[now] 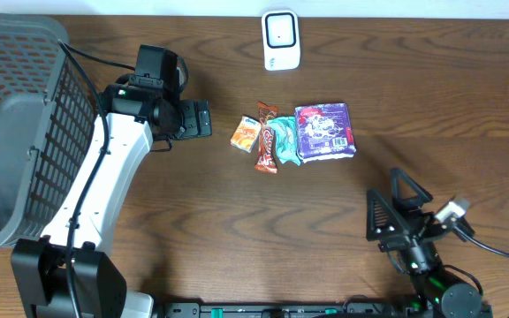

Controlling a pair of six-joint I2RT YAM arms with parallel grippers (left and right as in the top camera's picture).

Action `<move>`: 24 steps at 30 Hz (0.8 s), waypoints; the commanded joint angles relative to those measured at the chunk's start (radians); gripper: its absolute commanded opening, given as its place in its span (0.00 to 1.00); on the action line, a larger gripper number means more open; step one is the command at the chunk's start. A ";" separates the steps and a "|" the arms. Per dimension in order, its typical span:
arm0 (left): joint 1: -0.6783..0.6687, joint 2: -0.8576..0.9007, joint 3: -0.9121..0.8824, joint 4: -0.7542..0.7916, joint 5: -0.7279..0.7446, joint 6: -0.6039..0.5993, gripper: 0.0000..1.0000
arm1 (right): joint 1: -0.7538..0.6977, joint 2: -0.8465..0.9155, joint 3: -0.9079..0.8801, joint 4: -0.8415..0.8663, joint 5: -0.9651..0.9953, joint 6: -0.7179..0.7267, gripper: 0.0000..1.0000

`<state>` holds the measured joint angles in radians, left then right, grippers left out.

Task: Scan the item barcode
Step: 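Park the left arm and swing the right gripper toward the purple pack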

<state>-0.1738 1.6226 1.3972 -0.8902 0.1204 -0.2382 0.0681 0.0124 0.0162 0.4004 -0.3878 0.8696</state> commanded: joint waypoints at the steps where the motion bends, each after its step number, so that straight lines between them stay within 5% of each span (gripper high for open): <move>1: 0.002 -0.008 -0.004 -0.003 -0.017 0.005 0.98 | 0.006 0.013 0.087 -0.030 0.031 -0.022 0.99; 9: 0.002 -0.008 -0.004 -0.003 -0.017 0.005 0.98 | 0.006 0.363 0.515 -0.578 0.164 -0.484 0.99; 19: 0.002 -0.008 -0.004 -0.003 -0.017 0.005 0.98 | 0.024 1.085 1.055 -1.078 0.031 -0.667 0.99; 24: 0.002 -0.008 -0.004 -0.003 -0.017 0.005 0.98 | 0.027 1.345 1.233 -1.176 -0.141 -0.710 0.99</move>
<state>-0.1738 1.6226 1.3972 -0.8909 0.1196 -0.2382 0.0883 1.2800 1.1728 -0.7601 -0.3866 0.2214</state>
